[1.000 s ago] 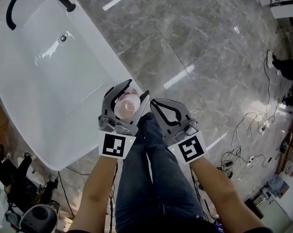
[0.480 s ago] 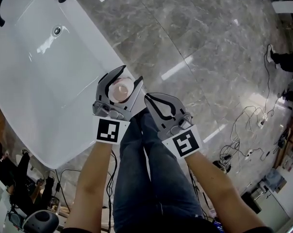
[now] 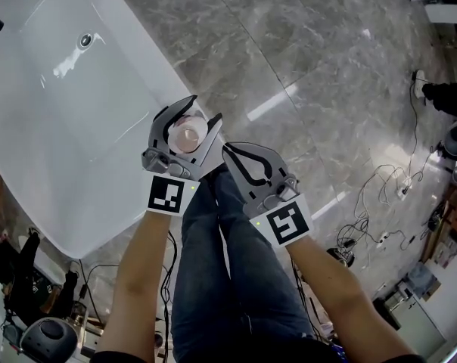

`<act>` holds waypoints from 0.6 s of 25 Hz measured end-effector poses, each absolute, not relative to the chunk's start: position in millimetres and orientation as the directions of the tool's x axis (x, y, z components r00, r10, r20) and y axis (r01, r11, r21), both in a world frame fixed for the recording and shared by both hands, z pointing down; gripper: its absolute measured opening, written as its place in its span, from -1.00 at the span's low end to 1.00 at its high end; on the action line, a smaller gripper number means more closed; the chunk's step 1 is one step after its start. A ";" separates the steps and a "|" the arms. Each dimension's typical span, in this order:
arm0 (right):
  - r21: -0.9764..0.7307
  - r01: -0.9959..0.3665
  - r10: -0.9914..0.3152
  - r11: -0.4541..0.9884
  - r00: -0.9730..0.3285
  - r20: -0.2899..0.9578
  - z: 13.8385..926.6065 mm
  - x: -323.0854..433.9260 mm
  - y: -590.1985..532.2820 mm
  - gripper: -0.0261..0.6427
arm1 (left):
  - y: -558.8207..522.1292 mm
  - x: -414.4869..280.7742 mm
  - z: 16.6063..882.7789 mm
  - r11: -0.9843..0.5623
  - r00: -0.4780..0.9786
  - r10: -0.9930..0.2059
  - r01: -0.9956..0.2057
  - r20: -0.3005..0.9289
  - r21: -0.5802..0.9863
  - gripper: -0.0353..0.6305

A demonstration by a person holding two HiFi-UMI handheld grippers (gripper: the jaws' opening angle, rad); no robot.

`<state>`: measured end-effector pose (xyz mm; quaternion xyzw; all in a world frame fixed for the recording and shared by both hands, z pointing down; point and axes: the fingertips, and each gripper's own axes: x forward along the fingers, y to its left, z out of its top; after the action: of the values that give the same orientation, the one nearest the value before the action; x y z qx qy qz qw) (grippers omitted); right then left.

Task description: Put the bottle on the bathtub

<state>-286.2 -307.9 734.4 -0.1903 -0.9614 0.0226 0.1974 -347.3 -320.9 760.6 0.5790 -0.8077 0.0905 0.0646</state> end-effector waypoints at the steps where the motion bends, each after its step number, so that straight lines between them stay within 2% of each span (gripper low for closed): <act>1: -0.121 0.355 0.374 0.927 -0.850 0.371 733.8 -284.8 -307.9 -0.84 | -322.2 -346.5 760.4 0.310 -0.319 -0.925 -0.948 0.206 -0.076 -0.22; 8: -0.133 0.348 0.372 0.928 -0.852 0.368 729.5 -281.2 -309.4 -0.84 | -325.8 -339.9 765.3 0.244 -0.258 -0.934 -0.966 0.247 -0.084 -0.19; 10: -0.133 0.347 0.371 0.929 -0.856 0.360 726.5 -282.4 -308.6 -0.84 | -324.4 -338.9 768.7 0.236 -0.249 -0.932 -0.969 0.263 -0.078 0.13; 12: -0.129 0.349 0.372 0.928 -0.857 0.357 724.1 -283.7 -305.3 -0.84 | -316.8 -341.1 769.8 0.248 -0.258 -0.928 -0.966 0.268 -0.071 0.20; 15: -0.117 0.360 0.377 0.926 -0.853 0.360 717.9 -283.6 -303.2 -0.84 | -303.3 -342.4 762.7 0.270 -0.277 -0.922 -0.961 0.272 -0.063 0.21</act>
<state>-283.6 -303.2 717.9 -0.1916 -0.9624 0.0226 0.1915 -342.4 -303.3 762.7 0.5944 -0.7918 0.1077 0.0907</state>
